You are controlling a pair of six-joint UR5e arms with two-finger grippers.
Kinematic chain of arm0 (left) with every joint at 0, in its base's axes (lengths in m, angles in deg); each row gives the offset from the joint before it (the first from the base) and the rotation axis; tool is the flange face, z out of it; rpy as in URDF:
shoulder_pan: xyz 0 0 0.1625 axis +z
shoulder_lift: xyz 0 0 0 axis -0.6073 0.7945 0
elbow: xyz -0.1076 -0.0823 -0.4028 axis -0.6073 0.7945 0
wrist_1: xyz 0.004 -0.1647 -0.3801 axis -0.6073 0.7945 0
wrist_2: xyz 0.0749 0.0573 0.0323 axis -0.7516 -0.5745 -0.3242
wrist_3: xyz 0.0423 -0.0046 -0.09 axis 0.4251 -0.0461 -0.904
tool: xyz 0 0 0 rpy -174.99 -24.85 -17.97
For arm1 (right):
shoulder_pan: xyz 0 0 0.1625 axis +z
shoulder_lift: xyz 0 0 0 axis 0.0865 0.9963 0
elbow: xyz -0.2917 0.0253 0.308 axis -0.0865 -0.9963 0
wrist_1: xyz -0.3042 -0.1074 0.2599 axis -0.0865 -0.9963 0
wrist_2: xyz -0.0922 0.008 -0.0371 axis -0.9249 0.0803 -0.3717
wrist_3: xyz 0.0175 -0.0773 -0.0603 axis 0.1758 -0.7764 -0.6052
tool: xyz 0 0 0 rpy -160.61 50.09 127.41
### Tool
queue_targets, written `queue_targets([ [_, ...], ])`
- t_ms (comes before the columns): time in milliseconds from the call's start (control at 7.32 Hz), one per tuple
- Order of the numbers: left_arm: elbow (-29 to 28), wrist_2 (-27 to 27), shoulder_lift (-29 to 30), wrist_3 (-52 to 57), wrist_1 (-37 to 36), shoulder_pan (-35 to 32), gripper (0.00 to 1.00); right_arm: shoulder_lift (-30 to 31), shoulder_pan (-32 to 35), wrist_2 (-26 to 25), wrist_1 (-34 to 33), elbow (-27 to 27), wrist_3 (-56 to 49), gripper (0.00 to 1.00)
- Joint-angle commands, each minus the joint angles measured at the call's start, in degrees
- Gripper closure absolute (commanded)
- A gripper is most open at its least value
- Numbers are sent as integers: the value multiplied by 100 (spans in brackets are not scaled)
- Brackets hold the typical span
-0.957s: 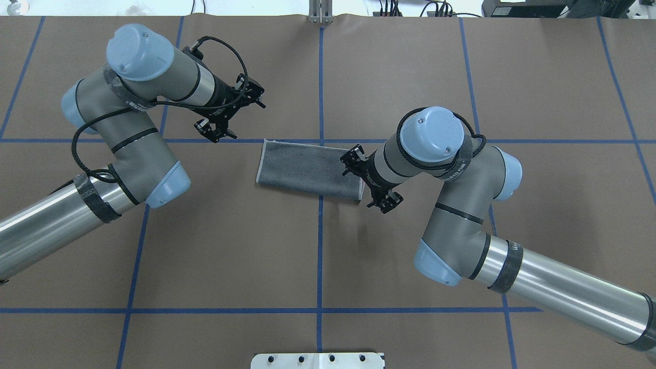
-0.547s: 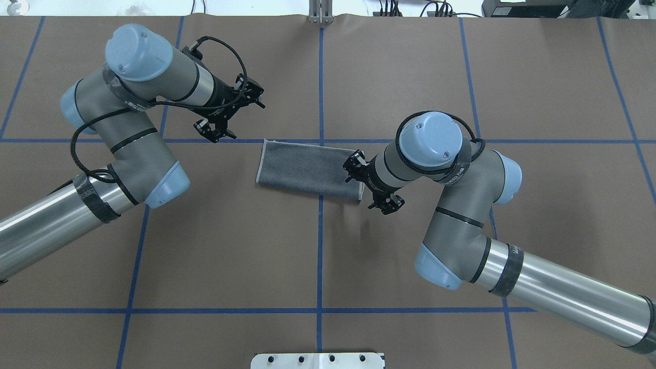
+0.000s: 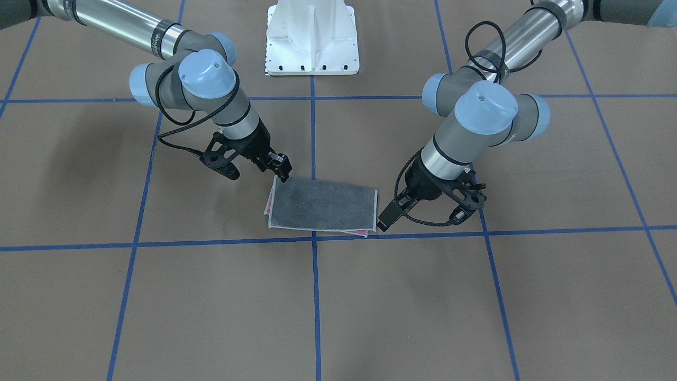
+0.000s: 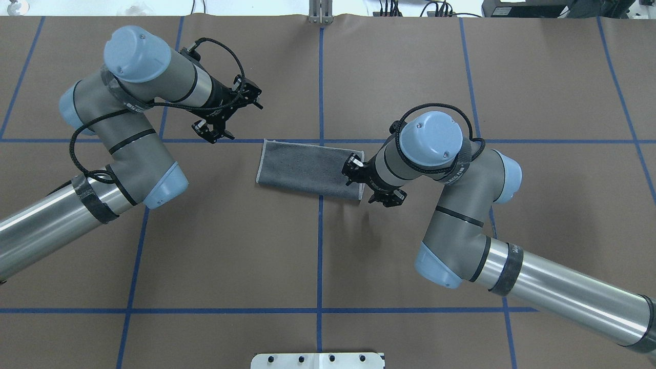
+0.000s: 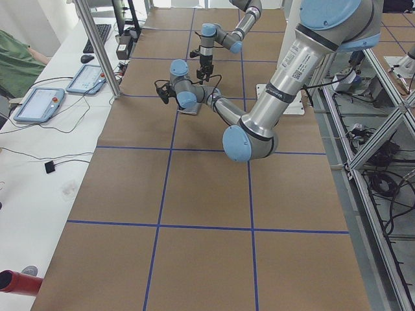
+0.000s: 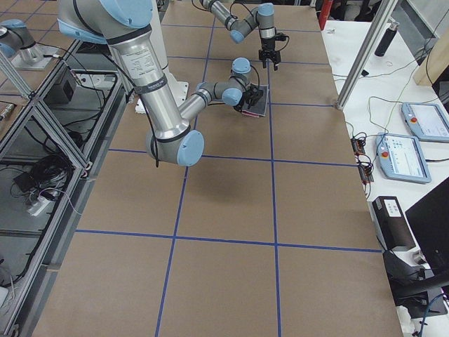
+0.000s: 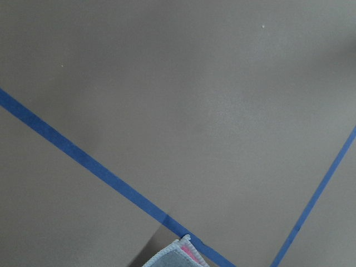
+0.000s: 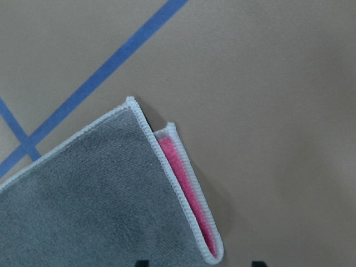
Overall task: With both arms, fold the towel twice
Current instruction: 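Move the right gripper to the folded towel's end and grasp it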
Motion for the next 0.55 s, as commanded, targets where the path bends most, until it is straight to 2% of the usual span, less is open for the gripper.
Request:
queue_targets([
  [0,6,0,-3,0,1,-1,0,-6,39,-22,-3,-28,-167,35],
  [410,6,0,-12,0,-8,-1,0,-76,83,-118,6,-239,-281,37],
])
